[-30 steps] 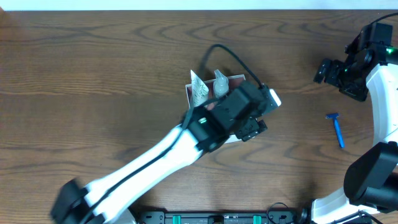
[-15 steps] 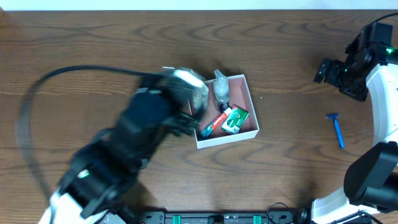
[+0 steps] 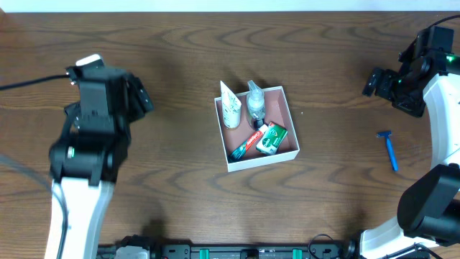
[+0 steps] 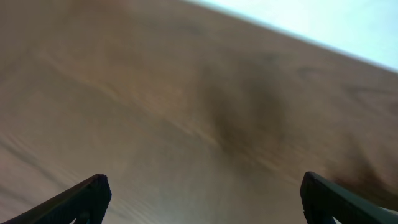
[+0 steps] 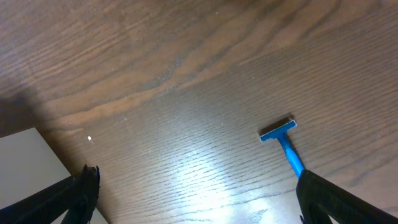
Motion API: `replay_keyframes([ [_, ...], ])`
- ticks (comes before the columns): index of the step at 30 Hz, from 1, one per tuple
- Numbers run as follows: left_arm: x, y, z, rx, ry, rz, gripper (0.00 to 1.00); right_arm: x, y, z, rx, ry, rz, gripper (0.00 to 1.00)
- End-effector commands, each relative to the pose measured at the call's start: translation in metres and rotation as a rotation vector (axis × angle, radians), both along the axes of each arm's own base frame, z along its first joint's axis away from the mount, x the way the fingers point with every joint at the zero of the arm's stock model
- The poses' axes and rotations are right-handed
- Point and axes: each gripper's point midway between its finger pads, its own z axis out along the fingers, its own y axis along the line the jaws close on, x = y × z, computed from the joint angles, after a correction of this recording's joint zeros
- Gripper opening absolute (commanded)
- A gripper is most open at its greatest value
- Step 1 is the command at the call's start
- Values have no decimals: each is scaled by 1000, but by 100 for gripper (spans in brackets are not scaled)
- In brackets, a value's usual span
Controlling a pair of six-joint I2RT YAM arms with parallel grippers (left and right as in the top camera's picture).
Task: Pack container
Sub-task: 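Withdraw the left gripper to the left side of the table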
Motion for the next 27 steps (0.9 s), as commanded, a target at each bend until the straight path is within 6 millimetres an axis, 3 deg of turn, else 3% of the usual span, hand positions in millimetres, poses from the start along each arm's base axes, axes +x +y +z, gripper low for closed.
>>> replay_keyframes([
  [1, 15, 1, -45, -133, 113, 31, 98, -1, -2, -3, 8, 8, -18, 99],
  [7, 32, 2, -117, -224, 326, 36, 98, 0, -3, -3, 8, 4, -18, 99],
  [11, 36, -8, -142, -242, 409, -32, 98, 13, -6, 2, -6, -53, -18, 99],
  [20, 41, -14, -147, -247, 417, -99, 98, 22, -3, 5, 15, -94, -8, 99],
  [27, 41, -14, -147, -247, 417, -99, 98, -17, 7, -7, -9, 63, 234, 99],
])
